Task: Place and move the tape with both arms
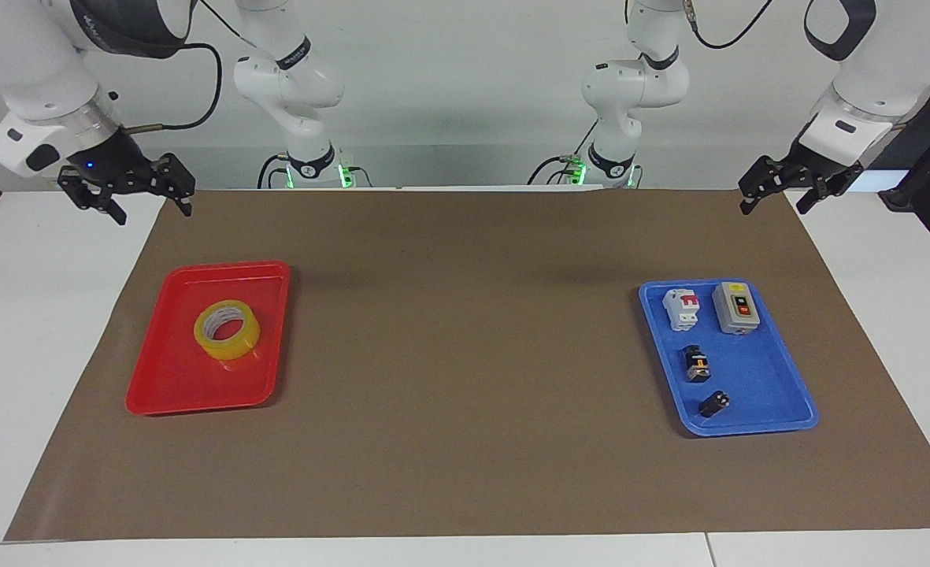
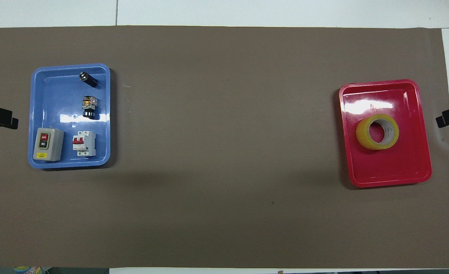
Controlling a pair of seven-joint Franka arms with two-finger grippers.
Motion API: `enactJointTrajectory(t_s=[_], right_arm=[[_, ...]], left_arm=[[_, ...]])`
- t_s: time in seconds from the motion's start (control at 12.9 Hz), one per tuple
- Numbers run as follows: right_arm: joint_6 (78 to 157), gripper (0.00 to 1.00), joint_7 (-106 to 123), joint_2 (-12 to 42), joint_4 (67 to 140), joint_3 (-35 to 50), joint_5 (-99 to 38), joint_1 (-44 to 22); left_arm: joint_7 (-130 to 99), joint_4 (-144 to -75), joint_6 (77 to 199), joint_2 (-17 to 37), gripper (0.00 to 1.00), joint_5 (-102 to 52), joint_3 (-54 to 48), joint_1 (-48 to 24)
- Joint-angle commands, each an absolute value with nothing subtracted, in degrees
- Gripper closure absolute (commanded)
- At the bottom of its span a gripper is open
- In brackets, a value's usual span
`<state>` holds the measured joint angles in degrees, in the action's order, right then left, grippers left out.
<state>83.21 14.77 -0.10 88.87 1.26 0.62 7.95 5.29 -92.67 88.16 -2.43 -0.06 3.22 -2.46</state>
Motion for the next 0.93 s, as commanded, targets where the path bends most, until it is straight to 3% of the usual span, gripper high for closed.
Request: enactJointTrajectory(t_s=[0.0,0.86], right_arm=[[82.0,0.0,13.36,-1.32,90.88,1.5,1.32,7.74],[79.89,0.0,11.25,-3.77,93.85,0.79,2.02,5.54]], left_arm=[[4.57,-93.87,88.33,-3.78,0.0,1.05,2.99,-2.37],[4.57,-93.87,88.33,-3.78,0.0,1.05,3.08,-2.37]])
